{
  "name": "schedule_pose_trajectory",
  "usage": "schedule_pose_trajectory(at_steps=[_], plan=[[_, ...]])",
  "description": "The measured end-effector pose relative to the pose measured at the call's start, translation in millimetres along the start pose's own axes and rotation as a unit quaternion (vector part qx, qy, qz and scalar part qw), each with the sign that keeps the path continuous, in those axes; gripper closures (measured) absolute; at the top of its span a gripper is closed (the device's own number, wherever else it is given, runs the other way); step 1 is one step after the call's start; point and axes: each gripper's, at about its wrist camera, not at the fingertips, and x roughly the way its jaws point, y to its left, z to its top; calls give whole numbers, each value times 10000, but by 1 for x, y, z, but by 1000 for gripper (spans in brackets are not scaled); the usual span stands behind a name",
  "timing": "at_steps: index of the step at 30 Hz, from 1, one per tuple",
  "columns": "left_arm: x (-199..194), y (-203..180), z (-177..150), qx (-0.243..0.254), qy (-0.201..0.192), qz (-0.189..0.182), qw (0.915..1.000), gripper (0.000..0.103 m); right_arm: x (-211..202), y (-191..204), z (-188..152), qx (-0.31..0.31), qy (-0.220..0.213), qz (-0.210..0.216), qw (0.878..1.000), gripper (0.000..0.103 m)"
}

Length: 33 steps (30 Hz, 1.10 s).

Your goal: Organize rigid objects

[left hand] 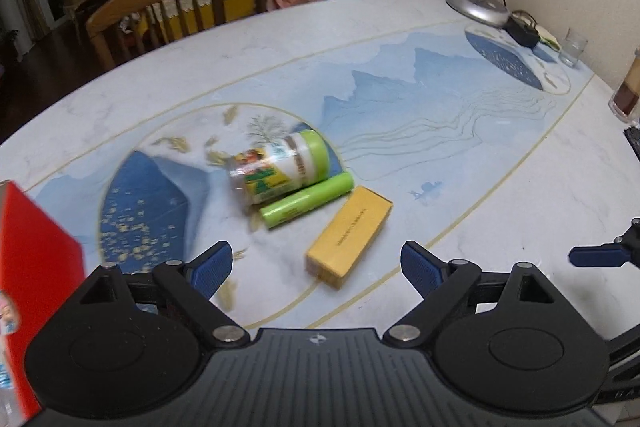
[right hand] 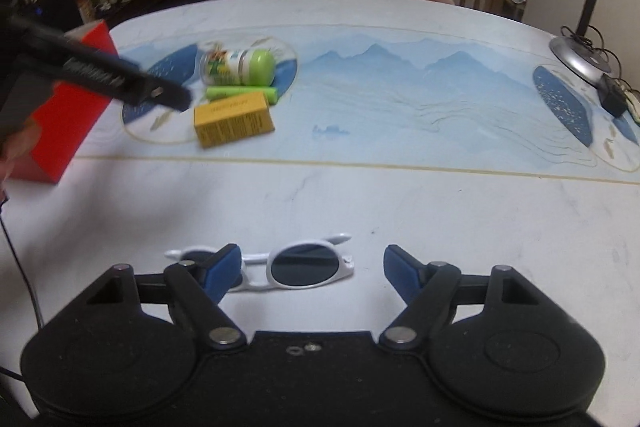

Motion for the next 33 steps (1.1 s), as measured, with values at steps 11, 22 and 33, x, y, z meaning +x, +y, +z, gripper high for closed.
schedule_pose_trajectory(at_steps=[11,22,33], plan=[[49,-21,4,403,87,279,9988,11,29,-4,-2,-184,184,201,9995,40],[66,-20,0,418,60,309,9986,17,35,-1,-2,-394,128,253,9988,46],[55,-28,-3,521,-7,130,9986,73,32,-1,1,-378,79,219,9990,47]])
